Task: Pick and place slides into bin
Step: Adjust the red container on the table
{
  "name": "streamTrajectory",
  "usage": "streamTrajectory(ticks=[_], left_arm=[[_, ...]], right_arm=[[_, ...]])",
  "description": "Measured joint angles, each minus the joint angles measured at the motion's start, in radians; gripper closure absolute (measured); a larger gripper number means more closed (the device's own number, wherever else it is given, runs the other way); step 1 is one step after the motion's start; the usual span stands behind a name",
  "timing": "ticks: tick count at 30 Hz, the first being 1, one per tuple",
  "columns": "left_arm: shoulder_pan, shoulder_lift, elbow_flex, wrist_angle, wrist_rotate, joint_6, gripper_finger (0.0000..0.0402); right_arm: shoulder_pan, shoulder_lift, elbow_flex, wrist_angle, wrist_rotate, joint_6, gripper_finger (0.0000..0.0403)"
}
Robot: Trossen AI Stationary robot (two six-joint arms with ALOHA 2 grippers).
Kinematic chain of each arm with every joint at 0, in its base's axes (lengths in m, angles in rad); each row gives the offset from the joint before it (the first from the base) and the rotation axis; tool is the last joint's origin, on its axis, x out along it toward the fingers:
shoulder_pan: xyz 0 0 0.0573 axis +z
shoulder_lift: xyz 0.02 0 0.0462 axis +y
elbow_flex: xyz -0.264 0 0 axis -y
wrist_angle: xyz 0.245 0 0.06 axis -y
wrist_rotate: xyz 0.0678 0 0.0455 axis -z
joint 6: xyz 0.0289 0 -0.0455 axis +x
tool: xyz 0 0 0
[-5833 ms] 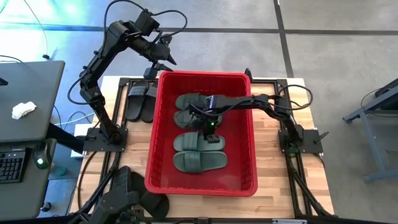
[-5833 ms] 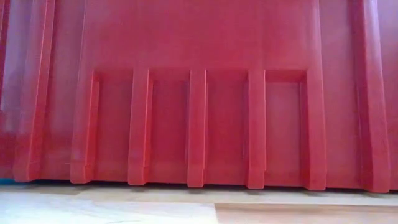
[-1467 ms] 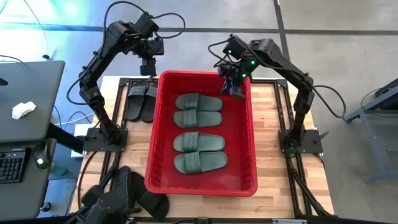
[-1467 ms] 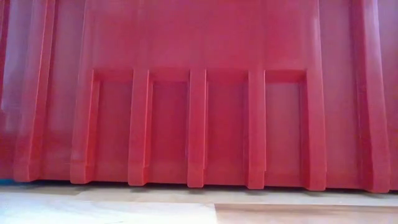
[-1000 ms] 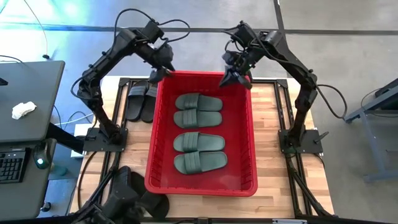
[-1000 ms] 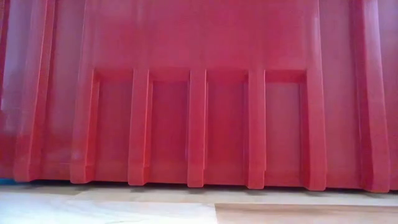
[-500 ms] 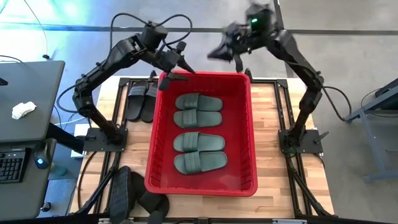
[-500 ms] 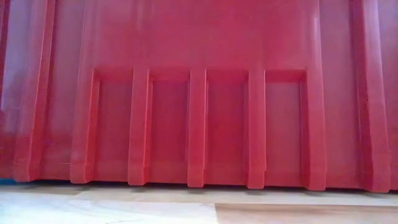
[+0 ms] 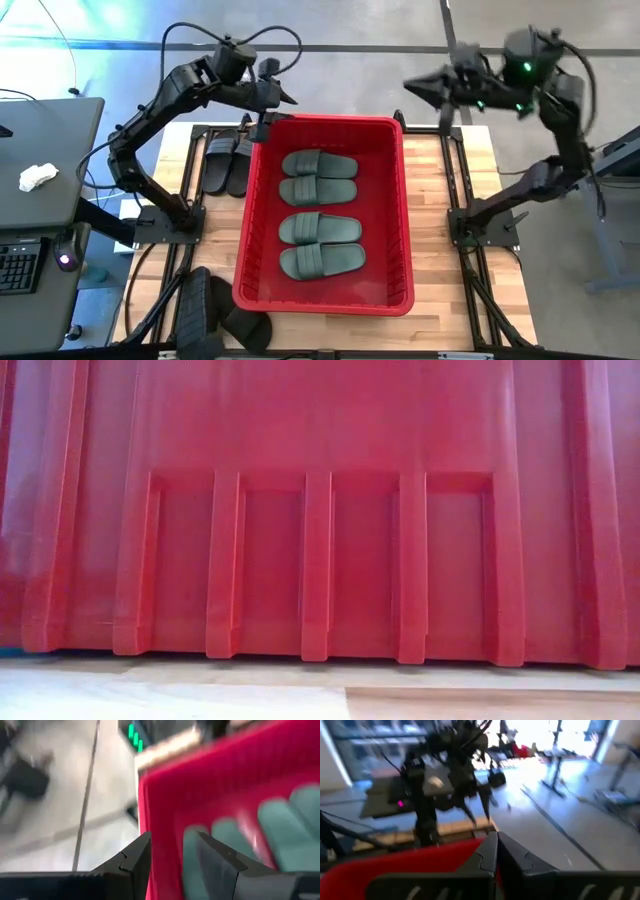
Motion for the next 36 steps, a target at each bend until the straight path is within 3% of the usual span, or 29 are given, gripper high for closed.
streamTrajectory(ticks=[6, 14, 20, 22, 28, 32, 36], left_arm=[[0.000, 0.001, 0.000, -0.211, -0.247, 0.002, 0.0264], [0.031, -0.043, 0.000, -0.304, -0.343, -0.005, 0.0264], [0.073, -0.077, 0.000, -0.323, -0.361, -0.007, 0.0264], [0.087, -0.077, 0.000, -0.333, -0.358, -0.007, 0.0264], [0.098, -0.078, 0.000, -0.348, -0.359, 0.018, 0.0264], [0.098, -0.078, 0.000, -0.349, -0.355, 0.023, 0.0264], [0.099, -0.078, 0.000, -0.409, -0.400, 0.027, 0.0264]], right_arm=[[0.205, -0.013, 0.000, -0.185, 0.355, 0.090, 0.0403], [0.439, -0.023, -0.002, -0.281, 0.620, 0.173, 0.0403], [0.587, -0.118, -0.002, -0.466, 0.869, 0.402, 0.0403], [0.634, -0.160, -0.060, -0.460, 0.928, 0.459, 0.0403], [0.695, -0.367, -0.519, -0.173, 0.834, 0.498, 0.0403], [0.694, -0.528, -0.887, 0.231, 0.674, 0.390, 0.0403], [0.684, -0.679, -1.145, 0.593, 0.622, 0.223, 0.0403]])
